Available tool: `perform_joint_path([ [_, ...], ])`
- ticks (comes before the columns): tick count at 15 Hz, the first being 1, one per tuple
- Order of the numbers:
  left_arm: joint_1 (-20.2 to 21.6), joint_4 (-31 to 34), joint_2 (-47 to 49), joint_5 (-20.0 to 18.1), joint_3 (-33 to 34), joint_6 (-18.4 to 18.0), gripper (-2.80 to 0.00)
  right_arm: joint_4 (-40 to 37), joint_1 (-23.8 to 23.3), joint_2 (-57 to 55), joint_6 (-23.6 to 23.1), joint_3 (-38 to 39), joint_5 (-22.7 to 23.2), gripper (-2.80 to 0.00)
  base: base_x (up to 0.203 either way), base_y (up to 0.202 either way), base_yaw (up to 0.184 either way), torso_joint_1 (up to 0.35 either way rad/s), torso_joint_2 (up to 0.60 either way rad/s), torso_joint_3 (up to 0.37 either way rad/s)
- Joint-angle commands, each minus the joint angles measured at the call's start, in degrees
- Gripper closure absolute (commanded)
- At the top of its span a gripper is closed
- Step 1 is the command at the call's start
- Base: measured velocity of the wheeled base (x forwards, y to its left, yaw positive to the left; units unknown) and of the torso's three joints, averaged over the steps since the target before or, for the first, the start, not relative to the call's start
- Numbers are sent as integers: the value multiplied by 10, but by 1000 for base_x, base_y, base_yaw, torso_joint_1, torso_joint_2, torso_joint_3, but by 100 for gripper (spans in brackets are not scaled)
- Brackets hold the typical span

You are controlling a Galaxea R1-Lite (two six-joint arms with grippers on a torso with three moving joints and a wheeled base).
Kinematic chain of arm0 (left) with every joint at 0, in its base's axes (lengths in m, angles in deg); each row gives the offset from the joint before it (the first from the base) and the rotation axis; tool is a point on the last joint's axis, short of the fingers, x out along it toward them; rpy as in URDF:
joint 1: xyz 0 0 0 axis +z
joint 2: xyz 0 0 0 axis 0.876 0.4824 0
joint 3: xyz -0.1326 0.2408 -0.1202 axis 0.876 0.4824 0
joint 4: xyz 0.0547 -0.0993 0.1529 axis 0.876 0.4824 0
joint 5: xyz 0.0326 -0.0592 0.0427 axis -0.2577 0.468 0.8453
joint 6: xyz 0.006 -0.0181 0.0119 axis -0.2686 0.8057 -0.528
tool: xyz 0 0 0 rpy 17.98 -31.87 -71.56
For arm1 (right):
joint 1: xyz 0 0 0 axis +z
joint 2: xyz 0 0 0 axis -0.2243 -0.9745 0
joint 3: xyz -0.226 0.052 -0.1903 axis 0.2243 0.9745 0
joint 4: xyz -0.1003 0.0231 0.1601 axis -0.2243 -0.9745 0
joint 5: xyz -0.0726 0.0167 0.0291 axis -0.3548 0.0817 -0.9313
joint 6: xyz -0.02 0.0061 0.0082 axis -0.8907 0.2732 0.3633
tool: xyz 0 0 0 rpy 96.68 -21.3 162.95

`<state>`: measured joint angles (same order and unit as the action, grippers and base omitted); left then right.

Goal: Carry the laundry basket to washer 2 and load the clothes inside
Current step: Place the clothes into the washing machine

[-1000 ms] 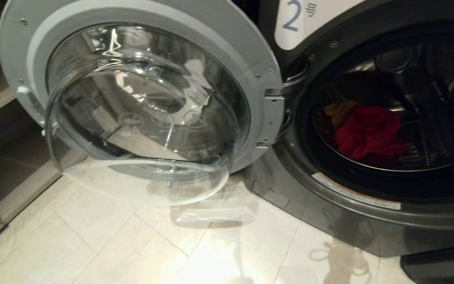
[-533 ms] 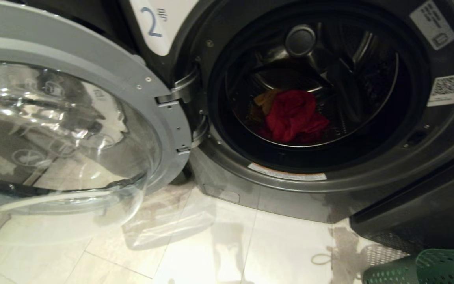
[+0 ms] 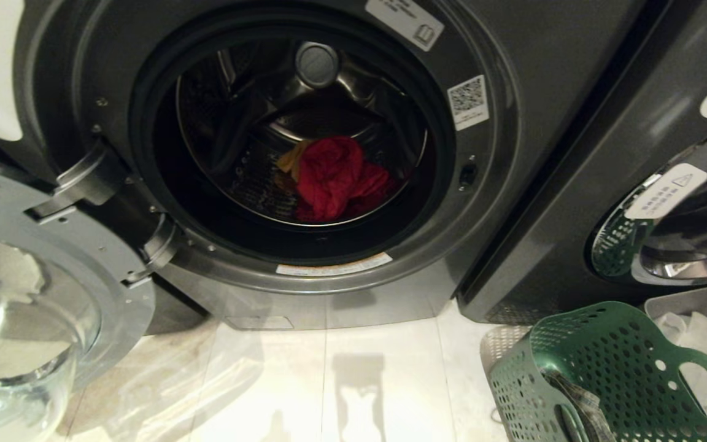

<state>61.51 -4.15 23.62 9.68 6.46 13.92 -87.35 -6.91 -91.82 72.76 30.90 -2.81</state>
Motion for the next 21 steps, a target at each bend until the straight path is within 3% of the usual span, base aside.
perform_joint_path([
  [1,0,-1,1,0,23,0,0,-1,-1,-40,2,13,15,0,2,6,-119,9,4,2],
  [5,0,-1,1,0,23,0,0,15,-19,-171,76,17,30,0,1,0,-20,0,0,1],
  [7,1,-1,1,0,23,0,0,69,-23,-264,110,23,31,0,0,0,0,0,0,0],
  [12,1,-1,0,0,23,0,0,250,-26,-528,135,0,32,0,0,0,0,0,0,0],
  [16,1,-1,0,0,23,0,0,315,-40,-713,136,-58,30,0,0,0,0,0,0,0],
  [17,0,-1,0,0,23,0,0,323,-43,-747,136,-70,29,-280,0,0,0,0,0,0],
  [21,0,-1,1,0,23,0,0,331,-61,-842,132,-134,60,-280,0,0,0,0,0,0],
])
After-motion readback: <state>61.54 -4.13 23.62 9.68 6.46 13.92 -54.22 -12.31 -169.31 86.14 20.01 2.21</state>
